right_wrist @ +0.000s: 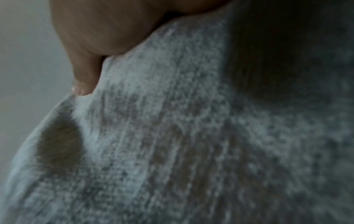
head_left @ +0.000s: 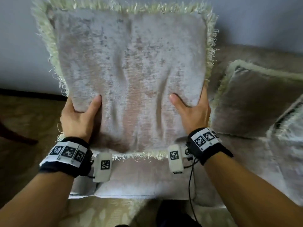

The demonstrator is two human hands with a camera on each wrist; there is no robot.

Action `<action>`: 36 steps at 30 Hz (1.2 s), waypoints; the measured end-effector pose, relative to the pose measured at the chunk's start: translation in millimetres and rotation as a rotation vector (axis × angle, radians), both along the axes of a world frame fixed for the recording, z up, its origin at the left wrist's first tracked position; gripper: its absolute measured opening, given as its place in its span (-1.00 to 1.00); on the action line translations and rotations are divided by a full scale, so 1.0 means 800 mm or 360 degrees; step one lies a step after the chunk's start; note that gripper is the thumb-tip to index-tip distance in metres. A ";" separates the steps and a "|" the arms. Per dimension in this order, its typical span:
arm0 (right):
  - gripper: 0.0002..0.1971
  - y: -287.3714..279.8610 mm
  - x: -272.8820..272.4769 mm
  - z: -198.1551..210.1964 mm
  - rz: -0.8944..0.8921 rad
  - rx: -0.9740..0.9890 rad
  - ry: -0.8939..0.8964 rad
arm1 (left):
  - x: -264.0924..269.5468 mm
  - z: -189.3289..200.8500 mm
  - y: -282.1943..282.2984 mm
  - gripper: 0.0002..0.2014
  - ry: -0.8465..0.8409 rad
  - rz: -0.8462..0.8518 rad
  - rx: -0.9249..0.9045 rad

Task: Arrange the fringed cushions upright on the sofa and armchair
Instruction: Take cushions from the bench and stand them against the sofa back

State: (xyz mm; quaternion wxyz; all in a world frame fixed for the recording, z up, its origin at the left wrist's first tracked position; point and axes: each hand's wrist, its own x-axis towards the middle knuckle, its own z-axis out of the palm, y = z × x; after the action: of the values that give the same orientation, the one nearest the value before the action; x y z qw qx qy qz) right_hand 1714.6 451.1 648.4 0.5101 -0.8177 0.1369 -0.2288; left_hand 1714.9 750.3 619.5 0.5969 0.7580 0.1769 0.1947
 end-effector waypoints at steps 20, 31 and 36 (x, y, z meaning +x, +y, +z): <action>0.09 -0.119 0.100 -0.349 -0.0142 -0.0001 -0.0458 | 0.168 -0.322 -0.108 -0.31 -0.0579 -0.0260 0.0053; 0.00 -0.131 0.124 -0.368 -0.0129 0.0019 -0.0519 | 0.192 -0.340 -0.126 -0.29 -0.0605 -0.0302 0.0048; 0.03 -0.126 0.155 -0.382 -0.0154 0.0030 -0.0487 | 0.219 -0.343 -0.122 -0.34 -0.0586 -0.0299 0.0076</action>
State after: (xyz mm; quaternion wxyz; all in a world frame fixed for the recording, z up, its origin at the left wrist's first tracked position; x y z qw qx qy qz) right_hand 1838.9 350.0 342.5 0.5211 -0.7609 0.0990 -0.3737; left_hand 1890.5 652.9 345.4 0.6166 0.7367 -0.0112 0.2776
